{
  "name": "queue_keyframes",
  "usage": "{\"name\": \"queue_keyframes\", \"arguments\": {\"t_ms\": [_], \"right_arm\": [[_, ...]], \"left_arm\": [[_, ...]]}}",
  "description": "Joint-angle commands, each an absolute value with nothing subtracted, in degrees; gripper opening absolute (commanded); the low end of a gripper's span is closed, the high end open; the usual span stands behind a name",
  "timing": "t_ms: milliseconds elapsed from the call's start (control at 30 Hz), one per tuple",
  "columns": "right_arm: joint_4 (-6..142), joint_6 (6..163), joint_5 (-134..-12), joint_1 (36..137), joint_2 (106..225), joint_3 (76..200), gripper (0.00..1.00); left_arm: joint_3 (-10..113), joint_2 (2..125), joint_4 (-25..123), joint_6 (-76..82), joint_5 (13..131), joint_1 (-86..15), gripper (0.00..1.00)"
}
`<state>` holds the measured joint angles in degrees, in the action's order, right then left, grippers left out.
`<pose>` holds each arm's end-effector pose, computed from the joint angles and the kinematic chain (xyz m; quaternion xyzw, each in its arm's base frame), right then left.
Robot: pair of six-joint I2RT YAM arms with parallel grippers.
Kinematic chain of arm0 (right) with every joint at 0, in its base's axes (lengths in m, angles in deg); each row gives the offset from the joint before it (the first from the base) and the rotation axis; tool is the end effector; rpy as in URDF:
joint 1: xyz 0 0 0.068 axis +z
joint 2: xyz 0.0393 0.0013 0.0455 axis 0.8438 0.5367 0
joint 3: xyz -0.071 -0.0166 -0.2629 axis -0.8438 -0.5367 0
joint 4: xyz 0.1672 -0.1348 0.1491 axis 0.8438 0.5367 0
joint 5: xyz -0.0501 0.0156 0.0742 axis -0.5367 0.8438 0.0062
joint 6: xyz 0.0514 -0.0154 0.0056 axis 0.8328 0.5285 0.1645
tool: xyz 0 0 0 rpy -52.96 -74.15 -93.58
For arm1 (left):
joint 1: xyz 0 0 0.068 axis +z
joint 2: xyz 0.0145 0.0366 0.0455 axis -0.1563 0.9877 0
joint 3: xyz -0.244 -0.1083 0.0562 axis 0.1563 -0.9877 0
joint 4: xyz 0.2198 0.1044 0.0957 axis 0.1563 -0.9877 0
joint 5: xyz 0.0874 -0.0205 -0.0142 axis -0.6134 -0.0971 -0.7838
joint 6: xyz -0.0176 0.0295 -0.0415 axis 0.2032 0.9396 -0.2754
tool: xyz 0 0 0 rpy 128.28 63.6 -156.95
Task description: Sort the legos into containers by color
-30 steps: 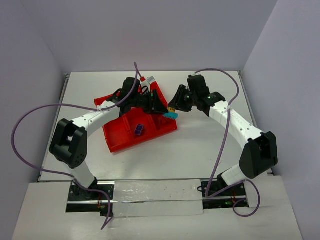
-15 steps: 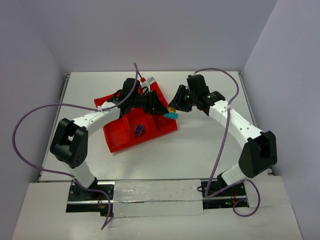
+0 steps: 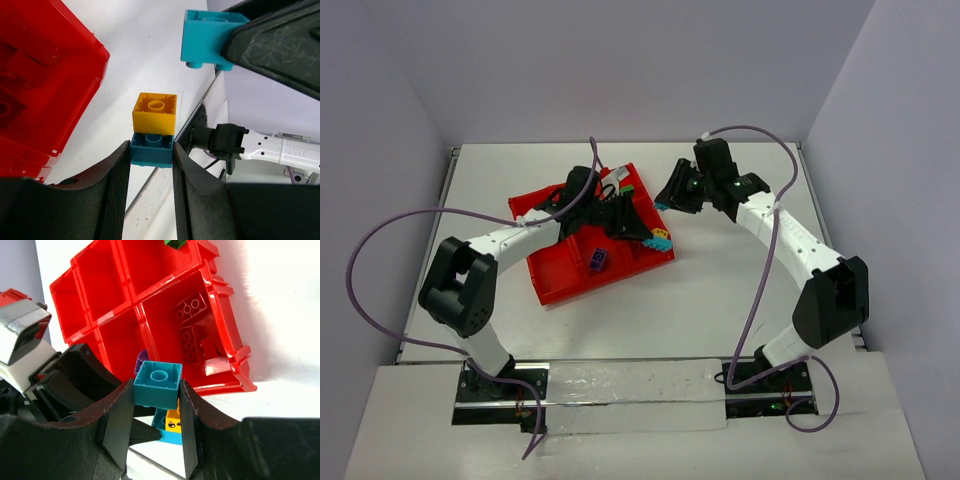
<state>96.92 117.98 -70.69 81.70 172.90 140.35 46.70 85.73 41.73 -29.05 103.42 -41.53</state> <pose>0.3140 0.1474 0.3237 0.0914 0.8984 0.2913 0.3157 0.3087 -0.2241 0.2432 0.0772 0.8475 -0.5022 0.1534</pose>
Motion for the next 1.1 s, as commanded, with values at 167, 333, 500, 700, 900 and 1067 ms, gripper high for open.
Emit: {"name": "queue_keyframes", "arguments": {"t_ms": [167,333,500,700,900,1067], "right_arm": [[95.21,116.71,-71.45,81.24,174.49,143.93,0.0],[96.12,115.82,-71.39,81.04,176.69,147.51,0.0],[96.18,115.56,-70.63,81.1,179.04,152.28,0.0],[95.74,115.3,-68.14,81.54,182.29,155.44,0.0],[98.8,112.9,-66.76,86.09,190.9,165.58,0.0],[100.67,112.09,-66.02,89.88,199.59,175.34,0.0]], "left_arm": [[48.87,81.45,37.91,-25.47,102.71,-41.36,0.0],[48.76,77.9,29.75,-22.49,97.54,-38.32,0.0],[48.66,70.88,22.55,-19.45,94.18,-31.6,0.0],[51.51,66.46,15.29,-16.84,87.94,-25.53,0.0],[54.53,64.16,10.15,-19.55,80.33,-17.95,0.0],[53.17,60.88,11.94,-24.17,76.94,-12.71,0.0]]}}
